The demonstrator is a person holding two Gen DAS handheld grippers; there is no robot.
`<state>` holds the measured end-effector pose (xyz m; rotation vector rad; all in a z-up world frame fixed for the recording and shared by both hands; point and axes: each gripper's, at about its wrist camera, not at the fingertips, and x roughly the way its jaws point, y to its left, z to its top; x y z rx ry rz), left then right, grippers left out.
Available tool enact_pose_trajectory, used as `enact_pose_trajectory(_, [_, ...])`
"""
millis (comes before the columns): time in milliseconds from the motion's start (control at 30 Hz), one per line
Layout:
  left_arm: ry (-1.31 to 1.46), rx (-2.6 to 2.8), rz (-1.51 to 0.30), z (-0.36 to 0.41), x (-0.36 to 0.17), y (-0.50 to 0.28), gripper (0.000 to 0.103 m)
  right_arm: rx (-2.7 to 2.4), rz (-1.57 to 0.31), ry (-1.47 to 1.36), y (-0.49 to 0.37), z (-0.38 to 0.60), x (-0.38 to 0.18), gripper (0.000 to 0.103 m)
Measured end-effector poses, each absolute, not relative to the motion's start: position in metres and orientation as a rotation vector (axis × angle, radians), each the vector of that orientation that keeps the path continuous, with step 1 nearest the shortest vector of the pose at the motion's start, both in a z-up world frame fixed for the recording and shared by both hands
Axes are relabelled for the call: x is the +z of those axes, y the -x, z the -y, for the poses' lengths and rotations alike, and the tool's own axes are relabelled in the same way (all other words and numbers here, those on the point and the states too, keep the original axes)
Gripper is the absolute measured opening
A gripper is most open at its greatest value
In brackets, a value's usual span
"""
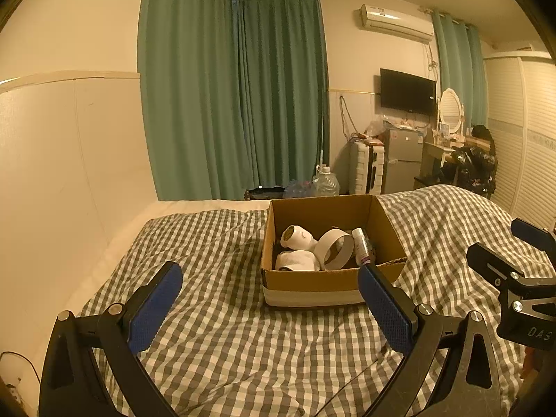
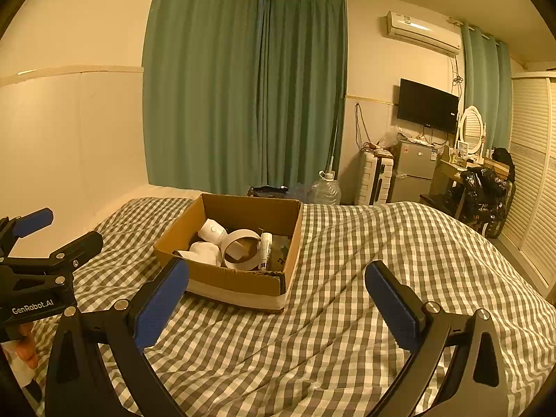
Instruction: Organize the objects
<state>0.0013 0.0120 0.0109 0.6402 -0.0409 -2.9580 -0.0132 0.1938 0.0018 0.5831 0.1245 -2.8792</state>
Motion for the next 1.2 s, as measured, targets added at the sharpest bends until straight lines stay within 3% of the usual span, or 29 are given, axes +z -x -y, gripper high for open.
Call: enact_pose_trajectory(1200, [-0.656,-2.971,0.015,-0.0116,0.0091,-0.0055,0.103,-2.874,-0.135,-0.626,0.0135,-0.1928,-0.0046,0.102])
